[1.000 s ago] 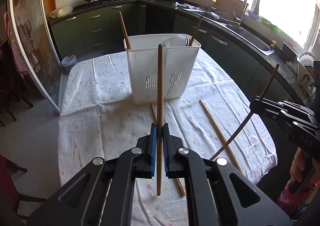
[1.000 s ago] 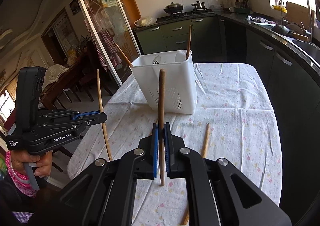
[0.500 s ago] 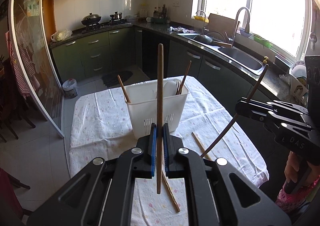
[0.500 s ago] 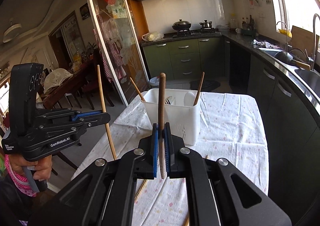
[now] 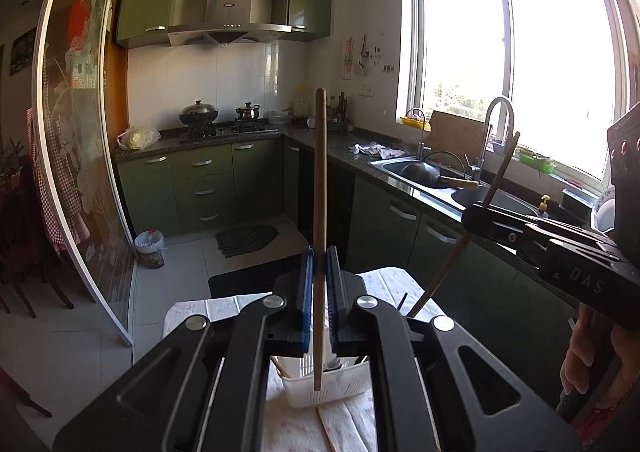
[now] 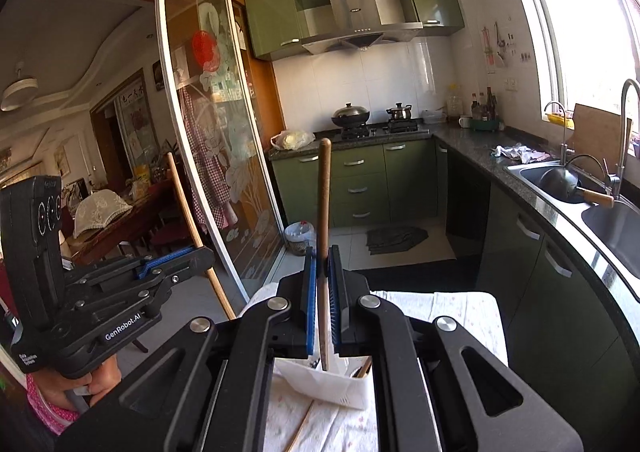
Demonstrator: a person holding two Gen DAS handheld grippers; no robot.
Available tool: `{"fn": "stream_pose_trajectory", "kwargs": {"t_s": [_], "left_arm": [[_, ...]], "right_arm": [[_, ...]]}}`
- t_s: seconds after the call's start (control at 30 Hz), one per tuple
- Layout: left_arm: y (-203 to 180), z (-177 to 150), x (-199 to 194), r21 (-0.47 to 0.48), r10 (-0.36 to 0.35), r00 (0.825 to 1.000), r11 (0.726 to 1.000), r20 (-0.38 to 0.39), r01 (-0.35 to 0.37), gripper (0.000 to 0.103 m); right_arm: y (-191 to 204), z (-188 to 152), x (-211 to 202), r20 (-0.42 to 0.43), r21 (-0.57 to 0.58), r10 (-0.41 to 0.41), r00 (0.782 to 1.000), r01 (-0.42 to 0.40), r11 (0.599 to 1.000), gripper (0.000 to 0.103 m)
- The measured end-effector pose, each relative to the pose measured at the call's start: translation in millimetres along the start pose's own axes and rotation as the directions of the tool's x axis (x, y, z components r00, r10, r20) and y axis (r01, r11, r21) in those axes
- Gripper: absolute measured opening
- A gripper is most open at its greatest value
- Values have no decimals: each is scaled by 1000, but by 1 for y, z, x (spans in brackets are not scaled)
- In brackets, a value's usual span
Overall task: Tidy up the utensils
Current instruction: 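Lower both chopsticks into the caddy and open both grippers, then close the left gripper on a chopstick while the right gripper grasps the last one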
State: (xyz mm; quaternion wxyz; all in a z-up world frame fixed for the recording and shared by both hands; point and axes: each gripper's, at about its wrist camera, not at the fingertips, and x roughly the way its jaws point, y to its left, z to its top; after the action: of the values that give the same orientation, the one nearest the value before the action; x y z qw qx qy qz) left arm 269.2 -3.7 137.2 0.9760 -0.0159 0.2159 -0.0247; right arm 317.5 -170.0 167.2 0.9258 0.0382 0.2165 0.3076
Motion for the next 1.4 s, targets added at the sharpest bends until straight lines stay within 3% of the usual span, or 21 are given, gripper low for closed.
{"fn": "stream_pose_trajectory", "kwargs": {"t_s": [0.1,0.27,0.53,0.7,0.8,0.87,0.9,0.97,1.07,1.2,1.27,1.4], "left_arm": [[4,-2,26,-13,3,1000,1000,-11,-4,6],[11,-23,69,-38,-2,995,999,-95,-2,6],[13,-46,92,-17,-4,987,1000,-160,1,6],[12,-60,82,-7,4,987,1000,-160,-5,25],[13,-66,70,-19,-12,986,1000,-166,10,26],[13,-73,58,-29,-18,985,1000,-171,13,33],[12,-80,53,-27,-14,983,1000,-181,9,40],[7,-99,47,-10,0,974,1000,-227,-2,43],[-3,-139,55,21,10,934,1000,-358,-3,43],[-16,-196,83,24,-8,835,999,-551,25,43],[-18,-214,100,11,4,790,1000,-613,3,43],[-12,-235,126,-21,49,724,996,-688,-88,43]], "right_arm": [[-5,-2,31,-42,11,-3,999,3,1000,7],[-16,-36,88,-159,23,0,987,4,1000,7],[-15,-81,130,-273,-2,-10,962,10,1000,7],[-10,-96,115,-261,-10,-19,965,16,1000,17],[-12,-102,84,-218,12,-1,976,4,1000,22],[-15,-113,60,-195,25,3,981,2,1000,33],[-16,-121,49,-191,30,4,982,2,1000,34],[-21,-142,29,-197,53,13,980,-2,999,34],[-34,-177,7,-223,110,19,975,6,994,40],[-54,-220,-5,-274,198,22,962,34,980,41],[-66,-238,-7,-295,245,35,955,40,969,43],[-80,-264,-13,-322,304,58,945,46,951,43]]}}
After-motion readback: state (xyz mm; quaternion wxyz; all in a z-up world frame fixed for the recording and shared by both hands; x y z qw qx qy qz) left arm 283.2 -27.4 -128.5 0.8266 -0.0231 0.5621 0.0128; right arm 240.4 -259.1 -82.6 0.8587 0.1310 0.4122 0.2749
